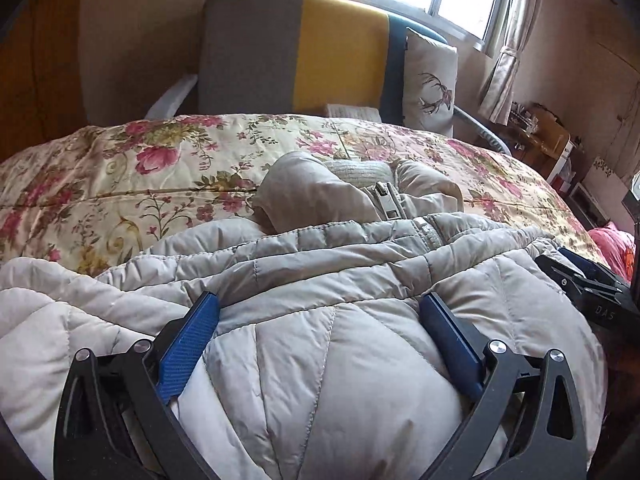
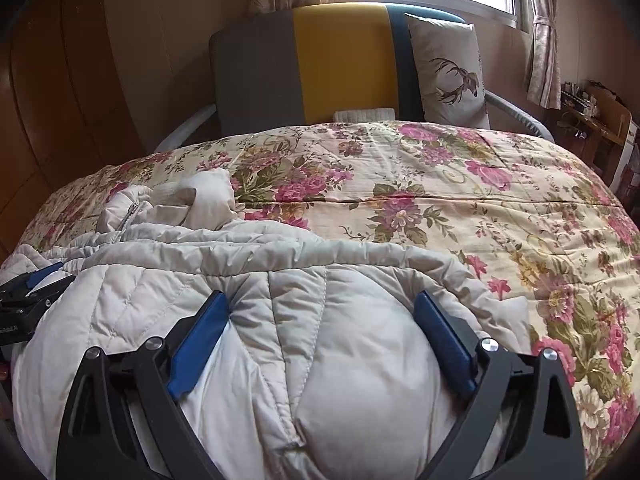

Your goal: Fold large clothes

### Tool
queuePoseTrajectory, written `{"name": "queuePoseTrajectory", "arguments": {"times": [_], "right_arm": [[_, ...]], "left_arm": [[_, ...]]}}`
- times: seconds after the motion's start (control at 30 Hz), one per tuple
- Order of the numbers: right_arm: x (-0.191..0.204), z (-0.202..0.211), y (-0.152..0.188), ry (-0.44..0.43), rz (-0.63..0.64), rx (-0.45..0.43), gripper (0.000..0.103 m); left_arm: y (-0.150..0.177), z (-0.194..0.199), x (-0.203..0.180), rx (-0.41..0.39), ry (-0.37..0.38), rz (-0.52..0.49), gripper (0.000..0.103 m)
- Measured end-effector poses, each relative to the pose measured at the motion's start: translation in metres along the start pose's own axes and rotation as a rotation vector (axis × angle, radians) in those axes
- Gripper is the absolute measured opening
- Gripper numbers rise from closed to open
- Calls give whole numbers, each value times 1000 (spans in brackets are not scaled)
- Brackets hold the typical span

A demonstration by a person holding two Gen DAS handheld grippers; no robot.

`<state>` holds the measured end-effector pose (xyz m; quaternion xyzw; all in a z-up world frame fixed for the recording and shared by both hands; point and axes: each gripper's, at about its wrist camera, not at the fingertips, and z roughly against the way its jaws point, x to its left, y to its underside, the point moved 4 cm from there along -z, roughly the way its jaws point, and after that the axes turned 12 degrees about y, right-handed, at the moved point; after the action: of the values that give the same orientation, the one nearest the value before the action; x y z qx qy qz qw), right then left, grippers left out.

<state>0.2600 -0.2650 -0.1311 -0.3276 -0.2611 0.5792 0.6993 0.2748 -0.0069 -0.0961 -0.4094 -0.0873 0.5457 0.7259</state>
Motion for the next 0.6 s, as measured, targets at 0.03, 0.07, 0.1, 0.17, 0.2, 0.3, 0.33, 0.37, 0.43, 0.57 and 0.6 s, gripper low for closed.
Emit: {"name": "queuePoseTrajectory", "arguments": {"times": [0.03, 0.07, 0.1, 0.17, 0.2, 0.3, 0.33, 0.37, 0.43, 0.57, 0.6], "right_arm": [[2, 12, -1, -11, -12, -25, 99], [7, 23, -2, -15, -15, -38, 101], [12, 32, -2, -8, -9, -45, 101], [25, 46, -1, -19, -1, -75, 101], [32, 48, 0, -30, 12, -81, 101], [56, 40, 3, -18, 88, -67, 101], [62, 32, 5, -3, 114, -54, 101], [65, 23, 9, 3, 125, -39, 101], [65, 5, 16, -38, 105, -1, 101], [62, -6, 18, -76, 81, 19, 101], [62, -6, 19, -75, 83, 15, 101]], "left_arm": [[0, 7, -2, -10, -2, 15, 100], [0, 14, -2, -24, 4, 32, 100], [0, 25, -4, -44, 17, 53, 100], [2, 42, -4, -75, 23, 83, 100], [3, 52, -4, -91, 21, 94, 100], [8, 71, 4, -125, -41, 98, 100], [10, 73, 8, -125, -72, 93, 100], [13, 71, 16, -112, -120, 84, 100], [18, 64, 31, -84, -155, 76, 100], [24, 60, 35, -100, -143, 46, 100], [24, 63, 33, -104, -135, 48, 100]]}}
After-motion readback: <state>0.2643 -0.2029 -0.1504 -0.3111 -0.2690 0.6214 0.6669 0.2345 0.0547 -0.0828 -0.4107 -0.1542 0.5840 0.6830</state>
